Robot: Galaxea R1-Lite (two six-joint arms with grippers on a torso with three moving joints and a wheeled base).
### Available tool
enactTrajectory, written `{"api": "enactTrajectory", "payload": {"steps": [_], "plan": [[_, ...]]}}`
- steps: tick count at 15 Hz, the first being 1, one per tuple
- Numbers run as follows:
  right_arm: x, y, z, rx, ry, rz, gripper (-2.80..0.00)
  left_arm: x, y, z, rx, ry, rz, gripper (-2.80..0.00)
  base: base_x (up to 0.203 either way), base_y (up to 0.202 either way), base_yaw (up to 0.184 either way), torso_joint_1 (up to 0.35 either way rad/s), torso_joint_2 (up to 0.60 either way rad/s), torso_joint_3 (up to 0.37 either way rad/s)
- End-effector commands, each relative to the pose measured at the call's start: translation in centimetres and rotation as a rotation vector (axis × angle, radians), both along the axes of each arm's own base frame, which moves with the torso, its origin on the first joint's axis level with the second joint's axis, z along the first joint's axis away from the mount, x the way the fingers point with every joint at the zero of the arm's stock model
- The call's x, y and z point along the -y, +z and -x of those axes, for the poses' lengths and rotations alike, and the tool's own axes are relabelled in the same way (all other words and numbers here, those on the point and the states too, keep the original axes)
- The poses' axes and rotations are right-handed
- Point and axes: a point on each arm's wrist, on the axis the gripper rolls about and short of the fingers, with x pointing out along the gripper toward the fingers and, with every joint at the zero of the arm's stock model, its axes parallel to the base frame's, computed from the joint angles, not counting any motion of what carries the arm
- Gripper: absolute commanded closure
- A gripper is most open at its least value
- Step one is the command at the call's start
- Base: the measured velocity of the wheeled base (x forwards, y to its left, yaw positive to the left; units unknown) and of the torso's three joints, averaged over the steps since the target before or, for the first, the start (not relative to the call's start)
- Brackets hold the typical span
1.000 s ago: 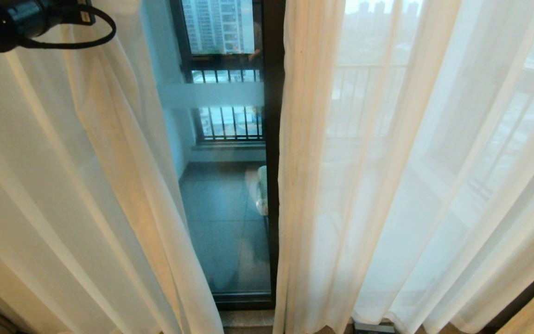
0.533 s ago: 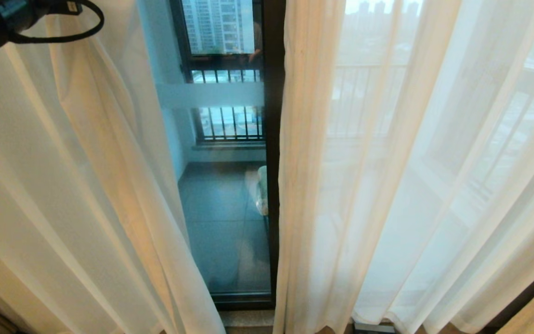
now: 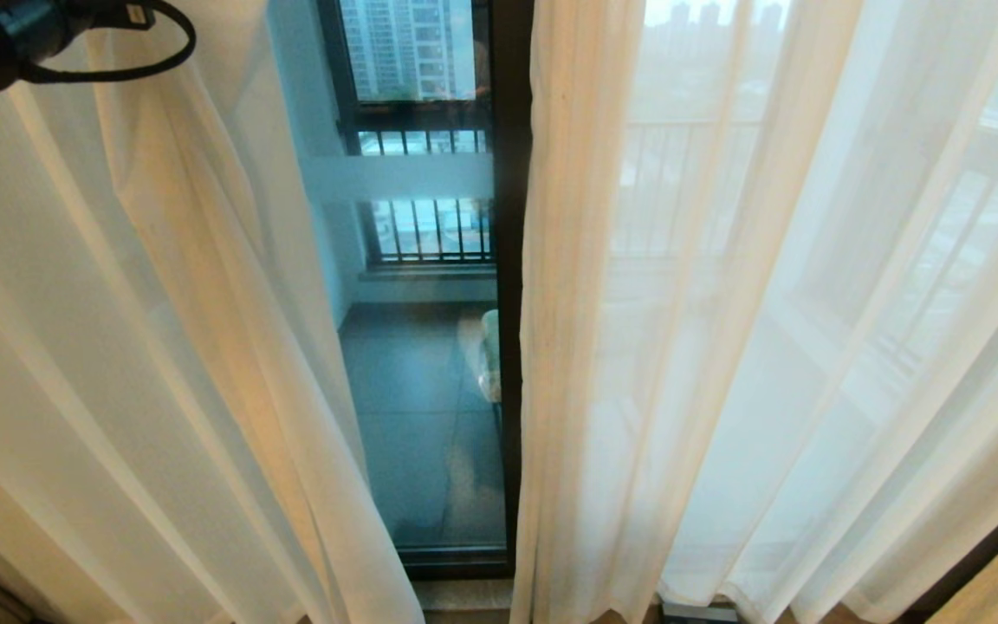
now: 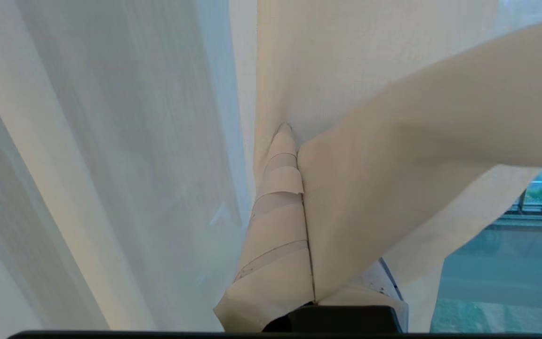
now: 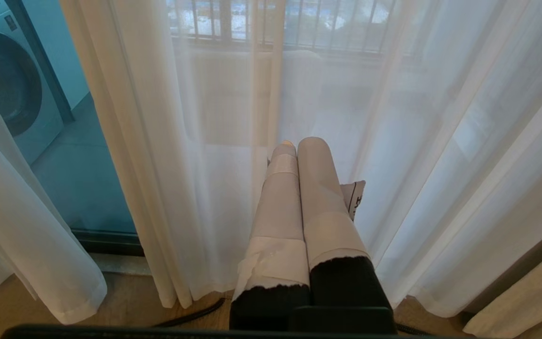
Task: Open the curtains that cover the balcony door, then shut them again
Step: Pull the inner curtains open on both sides
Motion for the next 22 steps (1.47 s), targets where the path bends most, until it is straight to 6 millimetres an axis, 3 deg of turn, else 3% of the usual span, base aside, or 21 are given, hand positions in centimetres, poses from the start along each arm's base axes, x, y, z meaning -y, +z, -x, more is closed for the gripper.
{"api": "enactTrajectory", "payload": {"steps": [1, 16, 22], "plan": [[0.00, 0.00, -0.01, -0.001, 0.001, 0.001, 0.00, 0.00, -0.09, -0.12, -0.001, 0.002, 0.001, 0.00, 0.000, 0.000, 0.000, 0.000, 0.00, 0.000], [0.00, 0.00, -0.01, -0.001, 0.001, 0.001, 0.00, -0.01, -0.06, 0.05, -0.002, 0.003, 0.001, 0.00, 0.000, 0.000, 0.000, 0.000, 0.00, 0.000], [0.00, 0.00, -0.01, -0.001, 0.001, 0.001, 0.00, -0.07, -0.14, -0.02, -0.004, 0.009, 0.004, 0.00, 0.001, 0.164, -0.001, 0.002, 0.00, 0.002]]}}
